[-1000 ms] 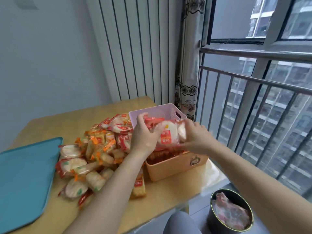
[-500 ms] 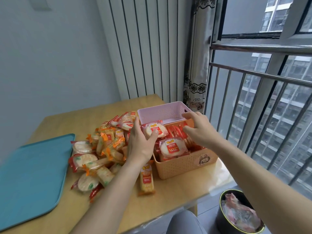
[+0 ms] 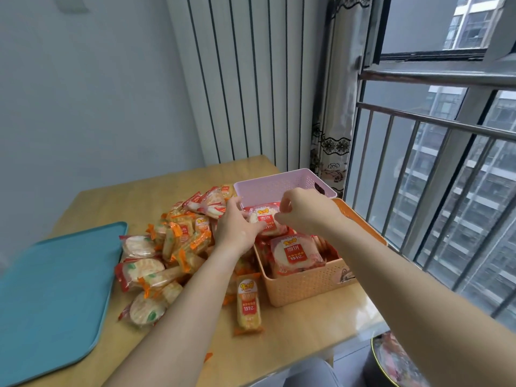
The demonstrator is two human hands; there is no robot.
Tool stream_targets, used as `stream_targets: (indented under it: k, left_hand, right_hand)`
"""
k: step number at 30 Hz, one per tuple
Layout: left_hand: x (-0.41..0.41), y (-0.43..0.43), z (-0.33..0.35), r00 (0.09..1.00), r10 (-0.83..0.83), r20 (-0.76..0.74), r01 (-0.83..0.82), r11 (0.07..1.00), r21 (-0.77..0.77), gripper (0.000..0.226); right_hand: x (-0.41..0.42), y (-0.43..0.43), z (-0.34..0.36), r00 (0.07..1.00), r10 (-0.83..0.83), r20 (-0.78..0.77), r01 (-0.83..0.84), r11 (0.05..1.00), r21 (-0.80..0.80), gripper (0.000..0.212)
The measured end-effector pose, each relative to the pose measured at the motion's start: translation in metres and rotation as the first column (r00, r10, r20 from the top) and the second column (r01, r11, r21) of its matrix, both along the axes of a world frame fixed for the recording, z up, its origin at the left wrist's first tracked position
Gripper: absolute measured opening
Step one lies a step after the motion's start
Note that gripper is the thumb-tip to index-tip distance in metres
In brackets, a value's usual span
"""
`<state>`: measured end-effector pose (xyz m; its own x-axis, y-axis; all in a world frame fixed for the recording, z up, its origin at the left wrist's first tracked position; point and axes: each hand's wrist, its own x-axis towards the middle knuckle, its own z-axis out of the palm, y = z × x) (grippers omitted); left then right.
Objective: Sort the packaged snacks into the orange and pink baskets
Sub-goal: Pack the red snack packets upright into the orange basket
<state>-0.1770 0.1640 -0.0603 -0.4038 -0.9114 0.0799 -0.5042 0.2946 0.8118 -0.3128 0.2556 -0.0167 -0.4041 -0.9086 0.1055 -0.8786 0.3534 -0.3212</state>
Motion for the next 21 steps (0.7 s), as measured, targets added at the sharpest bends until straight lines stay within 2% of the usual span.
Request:
stream_targets:
  k: [4,6,10,15,18,21]
  left_hand:
    - [0.003,-0.003,0.003,0.999,0.019,-0.040,-0.020,0.999,-0.031,0.080]
    - [0.007,-0.003,0.006,0.997,0.040,-0.073,-0.046,0.996,-0.080,0.076]
    - [0.018,-0.004,0.010,0.983,0.061,-0.173,-0.071,0.996,-0.049,0.077]
    - [0.036,-0.003,0.009,0.945,0.092,-0.313,-0.085,0.996,0.034,0.071]
    - [0.045,-0.001,0.007,0.933,0.099,-0.347,-0.074,0.994,0.084,0.064]
    - [0.049,0.001,0.005,0.937,0.082,-0.340,-0.041,0.991,0.126,0.064]
  right_hand:
    - [0.006,0.019,0.006,0.991,0.135,0.006,-0.131,0.946,0.297,0.046]
    - [0.005,0.023,0.000,0.986,0.153,0.063,-0.165,0.935,0.313,0.050]
    - [-0.002,0.022,-0.005,0.984,0.149,0.103,-0.172,0.947,0.271,0.051]
    - [-0.027,0.031,0.009,0.979,0.148,0.139,-0.178,0.956,0.233,0.019]
    - [-0.046,0.033,0.018,0.963,0.122,0.239,-0.144,0.986,0.078,0.011]
    - [-0.058,0.025,0.016,0.943,0.023,0.331,0.016,0.993,-0.116,0.010]
